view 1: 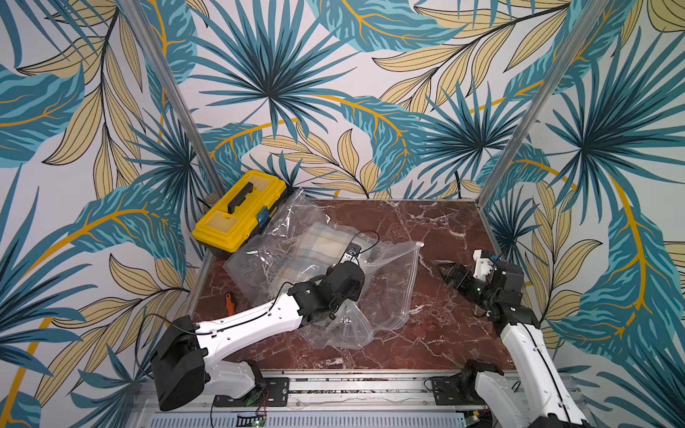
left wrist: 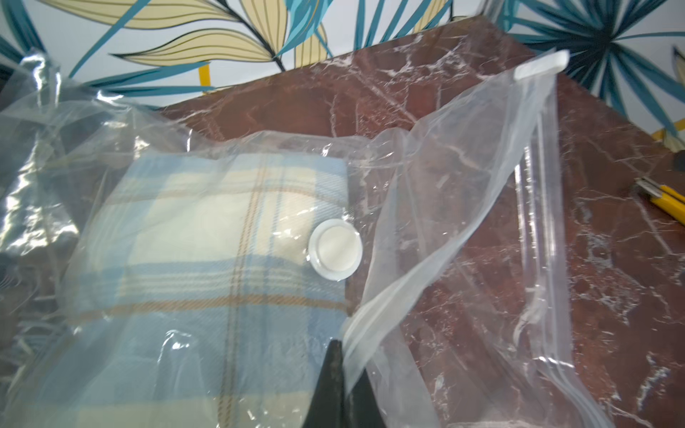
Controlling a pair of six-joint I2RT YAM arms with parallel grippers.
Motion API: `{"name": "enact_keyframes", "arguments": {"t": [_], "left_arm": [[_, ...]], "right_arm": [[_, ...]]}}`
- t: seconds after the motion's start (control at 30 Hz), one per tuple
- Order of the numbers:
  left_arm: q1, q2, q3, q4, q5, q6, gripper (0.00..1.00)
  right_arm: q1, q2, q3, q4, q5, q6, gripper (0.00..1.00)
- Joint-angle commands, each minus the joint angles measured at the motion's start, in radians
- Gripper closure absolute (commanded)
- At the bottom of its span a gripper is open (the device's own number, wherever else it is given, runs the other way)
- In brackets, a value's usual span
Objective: Take the blanket out of the vacuum bag
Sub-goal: Open the vacuum bag at the center of the board.
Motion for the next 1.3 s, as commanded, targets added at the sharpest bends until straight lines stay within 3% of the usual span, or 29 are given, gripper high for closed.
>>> {"name": "enact_keyframes", "arguments": {"t": [0.0,0.3,0.47,0.67,0.8,0.93,1.27], "left_arm": [[0.002,-0.008,0.079,0.184,0.078,0.098,1.0],[-0.163,-0.009,0.271,0.164,-0.007,0.237,1.0],[-0.177,-0.01,0.241,0.17,-0.062,0.246,1.0],[-0.176,-0.009,0.176,0.195,-0.138,0.264,1.0],[-0.177,-0.035,0.072,0.313,-0.23,0.274,1.0],[-0.177,-0.093,-0.006,0.4,-0.249,0.295,1.0],[-0.177,-0.246,-0.033,0.356,-0.223,0.334,1.0]], "right_arm": [[0.034,-0.078,-0.003,-0.004,-0.097,0.07,0.0],[0.166,-0.149,-0.002,0.034,-0.115,0.177,0.0],[0.309,-0.054,-0.021,0.186,-0.121,0.216,0.01],[0.477,0.056,-0.056,0.294,-0.019,0.229,0.07],[0.58,0.208,-0.056,0.37,0.052,0.213,0.15],[0.659,0.405,-0.044,0.539,0.132,0.219,0.19],[0.673,0.794,0.182,0.676,0.173,0.169,0.22]]}}
